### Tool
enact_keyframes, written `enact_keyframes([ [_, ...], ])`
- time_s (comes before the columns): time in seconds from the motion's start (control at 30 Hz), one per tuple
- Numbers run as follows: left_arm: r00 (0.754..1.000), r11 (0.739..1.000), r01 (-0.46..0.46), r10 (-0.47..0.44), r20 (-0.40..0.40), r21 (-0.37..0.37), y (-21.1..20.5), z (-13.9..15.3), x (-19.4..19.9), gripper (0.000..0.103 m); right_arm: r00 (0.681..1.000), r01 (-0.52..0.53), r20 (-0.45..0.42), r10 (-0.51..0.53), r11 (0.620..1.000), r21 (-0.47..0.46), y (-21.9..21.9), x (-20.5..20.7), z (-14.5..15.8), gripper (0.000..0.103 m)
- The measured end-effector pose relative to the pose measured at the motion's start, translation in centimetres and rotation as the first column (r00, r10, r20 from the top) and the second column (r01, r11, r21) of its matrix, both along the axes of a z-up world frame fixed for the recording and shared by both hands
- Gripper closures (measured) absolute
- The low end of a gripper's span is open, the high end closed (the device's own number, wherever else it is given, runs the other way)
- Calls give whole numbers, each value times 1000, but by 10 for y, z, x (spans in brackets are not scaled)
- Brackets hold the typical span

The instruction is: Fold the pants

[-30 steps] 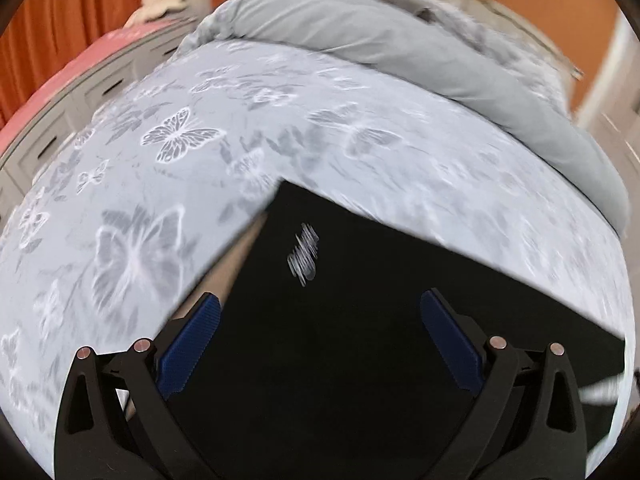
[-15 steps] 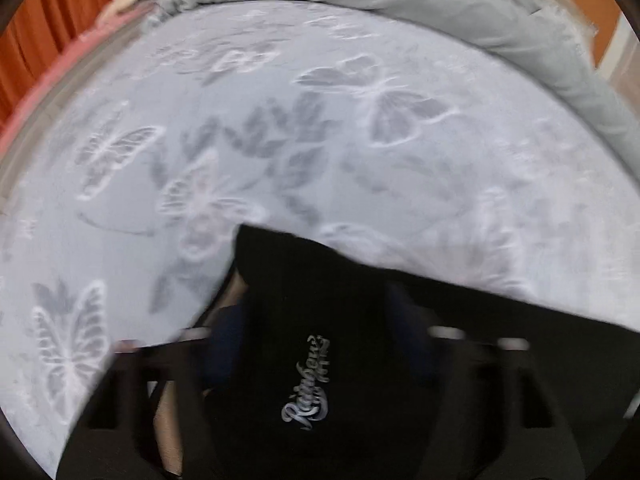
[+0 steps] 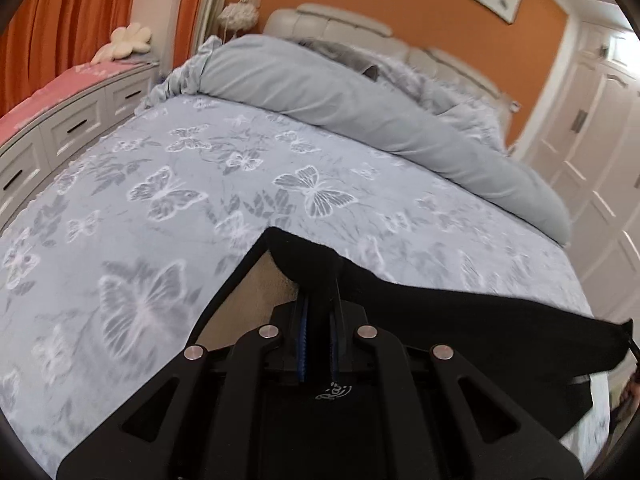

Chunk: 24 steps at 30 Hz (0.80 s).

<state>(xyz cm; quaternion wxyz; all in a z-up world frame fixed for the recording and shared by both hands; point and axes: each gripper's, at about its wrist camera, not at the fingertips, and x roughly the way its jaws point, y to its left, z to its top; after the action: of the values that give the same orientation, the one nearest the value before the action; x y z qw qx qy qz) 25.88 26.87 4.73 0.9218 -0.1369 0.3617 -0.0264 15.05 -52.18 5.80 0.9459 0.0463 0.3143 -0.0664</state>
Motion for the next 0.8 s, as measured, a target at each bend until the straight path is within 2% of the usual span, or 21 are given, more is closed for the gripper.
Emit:
enact_keyframes([
  [0.1,1000,1000,11,-11,-9,9,12,-11,-53,96,999,-35,-40,33,999,-34,3,-39,-16,93],
  [0.13,1000,1000,10,-10,-20,5,16,-18,-65,95,997,-39,-74,37,999,-31,2,-51,-30,92],
  [0.2,998,1000,-6,6,-63,2,24,-40,-84,94,991,-42,-128,36,998,-38,2,-68,-54,92],
  [0.27,991,999,-30,32,-127,12,30,-73,-100,86,979,-36,-203,28,999,-34,0,-82,-86,90],
  [0.3,987,999,-39,41,-153,16,33,-87,-106,77,974,-29,-227,21,999,-31,0,-88,-97,87],
  [0.37,979,995,-93,96,-180,26,38,-110,-121,63,965,9,-263,-17,1000,-30,-3,-100,-118,72],
  [0.4,976,992,-127,126,-180,9,42,-113,-127,48,959,36,-281,-40,999,-18,-8,-107,-126,63],
  [0.43,973,984,-171,162,-167,-43,49,-113,-137,32,956,61,-286,-61,998,-9,-10,-115,-128,58],
  [0.47,973,973,-202,185,-141,-116,56,-109,-148,25,958,74,-279,-72,997,-3,-10,-119,-127,54],
  [0.5,972,960,-218,199,-123,-174,61,-106,-156,14,962,94,-260,-87,996,12,-10,-129,-123,47],
  [0.53,970,937,-239,218,-109,-254,67,-100,-167,8,966,113,-236,-103,993,29,-8,-138,-117,42],
  [0.6,972,892,-236,214,-100,-387,73,-92,-177,7,974,142,-187,-126,987,74,-4,-158,-104,40],
  [0.67,978,833,-210,180,-109,-511,72,-88,-179,5,984,140,-129,-122,980,139,5,-173,-91,40],
  [0.73,982,788,-189,139,-129,-586,63,-88,-167,5,994,100,-74,-84,965,244,26,-179,-81,38],
  [0.8,978,759,-197,106,-180,-620,52,-96,-149,5,998,48,-53,-34,958,282,51,-173,-76,37],
])
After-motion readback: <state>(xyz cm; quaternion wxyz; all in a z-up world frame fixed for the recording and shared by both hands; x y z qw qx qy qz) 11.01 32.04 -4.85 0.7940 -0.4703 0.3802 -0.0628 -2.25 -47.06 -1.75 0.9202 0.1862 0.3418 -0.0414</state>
